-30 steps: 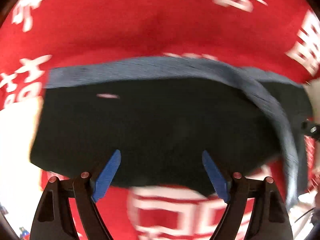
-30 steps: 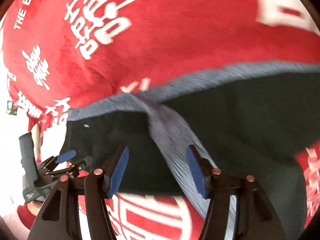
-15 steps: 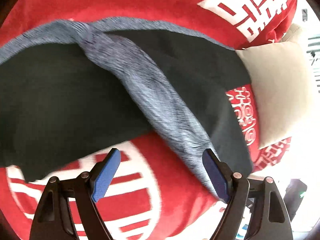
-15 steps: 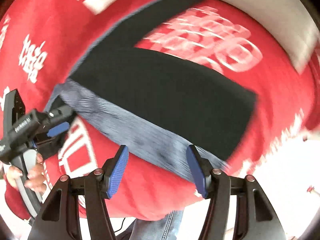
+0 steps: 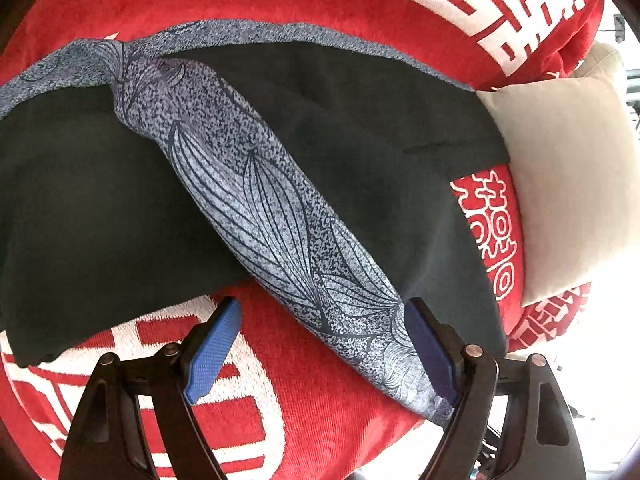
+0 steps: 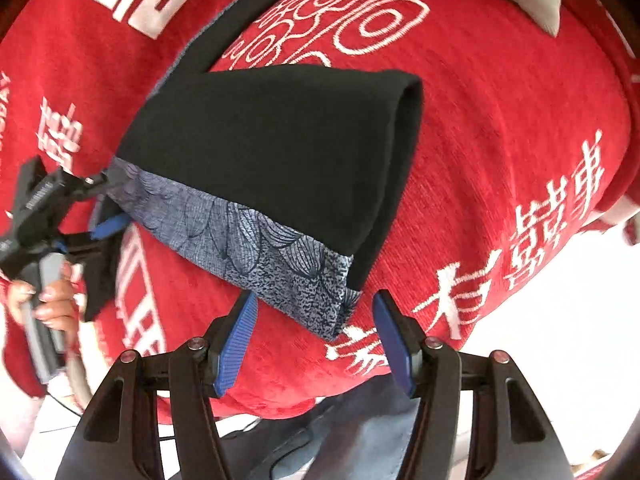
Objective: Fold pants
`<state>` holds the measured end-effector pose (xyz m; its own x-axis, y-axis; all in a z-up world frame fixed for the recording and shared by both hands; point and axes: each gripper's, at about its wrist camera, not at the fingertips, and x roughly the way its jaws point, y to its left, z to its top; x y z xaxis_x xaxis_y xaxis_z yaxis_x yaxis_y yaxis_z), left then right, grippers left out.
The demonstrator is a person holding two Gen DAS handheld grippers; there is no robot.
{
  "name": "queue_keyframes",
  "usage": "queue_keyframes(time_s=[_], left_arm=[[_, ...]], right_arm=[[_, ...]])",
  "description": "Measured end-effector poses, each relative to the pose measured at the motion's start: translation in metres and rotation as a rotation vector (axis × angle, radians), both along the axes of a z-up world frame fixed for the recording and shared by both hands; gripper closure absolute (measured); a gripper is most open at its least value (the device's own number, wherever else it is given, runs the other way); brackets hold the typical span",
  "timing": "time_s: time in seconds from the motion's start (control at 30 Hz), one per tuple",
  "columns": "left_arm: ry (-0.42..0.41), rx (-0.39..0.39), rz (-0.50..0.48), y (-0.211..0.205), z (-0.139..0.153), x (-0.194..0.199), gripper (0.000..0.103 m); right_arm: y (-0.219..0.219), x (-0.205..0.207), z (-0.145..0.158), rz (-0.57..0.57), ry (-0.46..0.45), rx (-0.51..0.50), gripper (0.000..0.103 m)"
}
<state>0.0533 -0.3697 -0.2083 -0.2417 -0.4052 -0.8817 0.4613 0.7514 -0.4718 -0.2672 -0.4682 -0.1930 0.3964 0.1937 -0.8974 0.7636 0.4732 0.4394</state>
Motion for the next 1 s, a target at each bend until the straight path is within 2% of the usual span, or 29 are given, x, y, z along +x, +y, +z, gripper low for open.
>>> queue_keyframes(time_s=[0.07,0.17,0.23,0.27,0.3,0.37,0.4,0.5,0.73,1.0], left_arm=[[0.009,0.014,0.006,-0.003,-0.002,-0.003,0.025],[0.007,0.02,0.005,-0.008,-0.003,-0.009,0.029],[-0.002,0.027,-0.001,-0.012,-0.003,-0.012,0.056],[0.002,0.025,-0.006,-0.013,-0.003,-0.014,0.065],[0.008,0.019,-0.013,-0.015,-0.004,-0.016,0.081],[-0.004,0.019,-0.019,-0.017,0.0,-0.017,0.086],[-0.006,0.002,-0.015,-0.016,0.006,-0.017,0.093],[-0.006,-0.037,-0.001,-0.014,0.024,-0.012,0.093],[-0.013,-0.082,0.04,-0.026,0.054,0.01,0.093],[-0.018,-0.123,0.118,-0.056,0.07,0.048,0.093]], right_arm=[[-0.001,-0.001,-0.003,0.015,-0.033,0.044,0.039],[-0.001,0.005,-0.006,0.069,-0.063,0.067,0.049],[-0.001,0.01,-0.01,0.103,-0.076,0.099,0.072],[-0.001,0.012,-0.012,0.111,-0.068,0.119,0.091],[-0.002,0.014,-0.016,0.12,-0.042,0.132,0.099],[-0.006,0.013,-0.014,0.115,-0.052,0.155,0.1],[-0.009,0.014,-0.009,0.106,-0.069,0.172,0.1],[-0.02,0.019,0.012,0.104,-0.129,0.194,0.1],[-0.063,0.062,0.077,0.201,-0.229,0.111,0.1],[-0.156,0.134,0.126,0.264,-0.307,0.024,0.1]])
